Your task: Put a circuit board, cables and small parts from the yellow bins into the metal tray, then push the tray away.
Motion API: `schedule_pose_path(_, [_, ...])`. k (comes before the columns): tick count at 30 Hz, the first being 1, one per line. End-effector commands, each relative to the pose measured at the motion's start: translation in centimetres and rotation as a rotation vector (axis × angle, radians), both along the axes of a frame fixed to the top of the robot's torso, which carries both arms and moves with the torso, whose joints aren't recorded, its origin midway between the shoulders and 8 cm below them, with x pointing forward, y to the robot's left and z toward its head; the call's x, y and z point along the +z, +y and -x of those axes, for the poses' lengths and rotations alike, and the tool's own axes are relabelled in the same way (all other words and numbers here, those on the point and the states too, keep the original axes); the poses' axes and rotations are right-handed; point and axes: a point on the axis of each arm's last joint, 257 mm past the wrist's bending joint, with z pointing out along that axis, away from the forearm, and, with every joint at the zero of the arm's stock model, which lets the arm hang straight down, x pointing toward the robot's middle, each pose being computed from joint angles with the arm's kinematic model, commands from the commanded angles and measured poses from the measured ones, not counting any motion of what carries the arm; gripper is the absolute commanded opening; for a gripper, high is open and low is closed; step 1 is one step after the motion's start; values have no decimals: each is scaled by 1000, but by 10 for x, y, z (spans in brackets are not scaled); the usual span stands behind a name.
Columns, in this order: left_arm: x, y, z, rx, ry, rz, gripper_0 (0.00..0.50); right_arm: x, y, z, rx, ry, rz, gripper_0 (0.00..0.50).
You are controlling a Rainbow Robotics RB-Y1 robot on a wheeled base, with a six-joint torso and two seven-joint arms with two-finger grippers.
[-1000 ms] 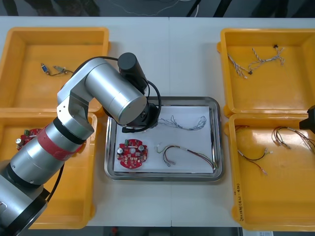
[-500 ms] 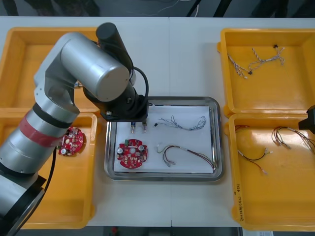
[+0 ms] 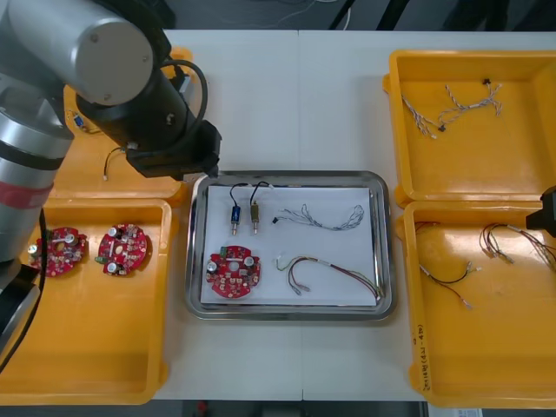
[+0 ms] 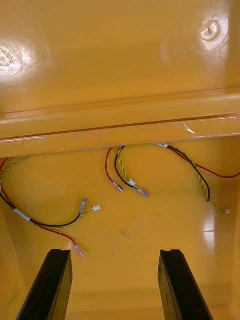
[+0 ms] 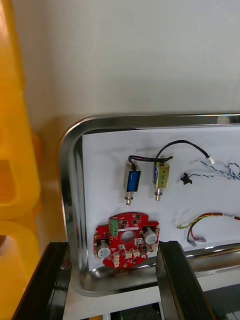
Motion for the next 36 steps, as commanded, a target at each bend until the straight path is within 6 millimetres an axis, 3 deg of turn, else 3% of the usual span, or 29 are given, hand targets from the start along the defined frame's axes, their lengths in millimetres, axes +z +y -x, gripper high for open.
schedule_pose_path(1, [45, 32, -9, 68, -75, 2, 500, -1, 14, 6, 61, 1, 32, 500])
schedule_pose_path(10, [87, 64, -5, 52, -123, 51, 500, 2, 34, 7, 134, 10, 36, 500])
schedule_pose_path(15, [99, 78, 1, 47, -142, 60, 500, 8, 51, 8, 194, 14, 8, 500])
schedule_pose_path(28, [83, 135, 26, 83, -178, 2, 500, 22, 116, -7, 403, 6, 60, 500])
schedule_pose_path(36, [70, 169, 46, 93, -180, -56, 500, 22, 154, 1, 526, 7, 100, 500])
